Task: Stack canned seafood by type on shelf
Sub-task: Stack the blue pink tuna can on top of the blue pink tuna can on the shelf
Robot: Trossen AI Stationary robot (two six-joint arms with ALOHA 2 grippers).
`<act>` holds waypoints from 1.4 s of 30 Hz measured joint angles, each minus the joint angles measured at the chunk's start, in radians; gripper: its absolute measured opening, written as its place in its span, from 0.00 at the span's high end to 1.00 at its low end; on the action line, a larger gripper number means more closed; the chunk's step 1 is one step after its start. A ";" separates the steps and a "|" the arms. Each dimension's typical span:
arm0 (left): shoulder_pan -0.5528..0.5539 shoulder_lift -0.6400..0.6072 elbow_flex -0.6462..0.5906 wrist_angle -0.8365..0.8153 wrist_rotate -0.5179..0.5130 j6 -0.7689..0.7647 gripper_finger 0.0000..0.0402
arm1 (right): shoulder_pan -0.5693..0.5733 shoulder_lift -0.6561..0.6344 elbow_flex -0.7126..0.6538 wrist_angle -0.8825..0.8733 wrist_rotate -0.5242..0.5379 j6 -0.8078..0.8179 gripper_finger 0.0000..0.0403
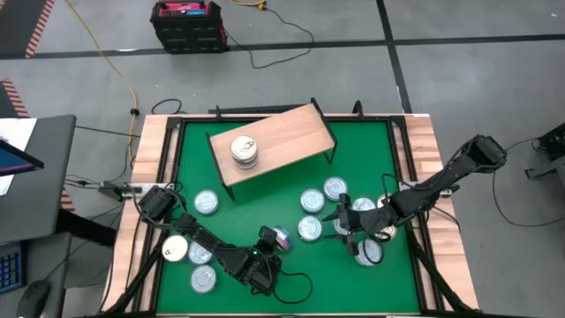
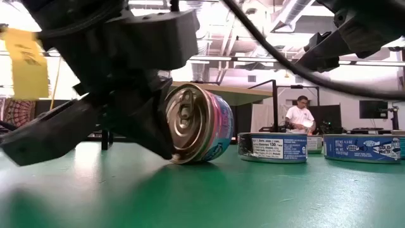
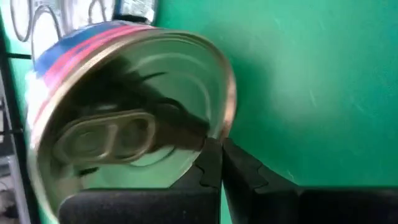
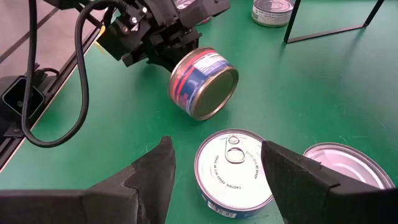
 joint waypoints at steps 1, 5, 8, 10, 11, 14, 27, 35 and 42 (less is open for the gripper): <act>0.000 0.000 0.012 -0.013 0.006 -0.010 1.00 | 0.000 0.000 0.000 0.000 0.000 0.000 0.34; -0.001 -0.001 0.098 -0.116 0.091 -0.056 1.00 | 0.000 0.000 0.000 0.000 0.000 0.000 0.34; -0.004 -0.001 0.218 -0.240 0.134 -0.115 1.00 | 0.000 0.000 0.000 0.000 0.000 0.000 0.34; -0.004 -0.005 0.302 -0.288 0.139 -0.156 0.98 | 0.000 0.000 0.000 0.000 0.000 0.000 0.34; -0.001 -0.005 0.341 -0.313 0.152 -0.167 0.97 | 0.000 0.000 0.000 0.000 0.000 0.000 0.34; 0.022 -0.005 0.424 -0.348 0.202 -0.184 0.89 | 0.007 -0.013 0.000 -0.051 0.001 0.009 0.34; 0.173 -0.005 0.443 -0.296 0.467 0.085 0.32 | 0.080 -0.078 0.000 -0.171 0.075 0.078 0.34; 0.248 -0.003 0.444 -0.341 0.537 0.213 0.22 | 0.076 -0.079 0.000 -0.172 0.078 0.067 0.34; 0.323 0.013 0.412 -0.395 0.681 0.189 0.25 | 0.076 -0.079 0.000 -0.174 0.078 0.067 0.34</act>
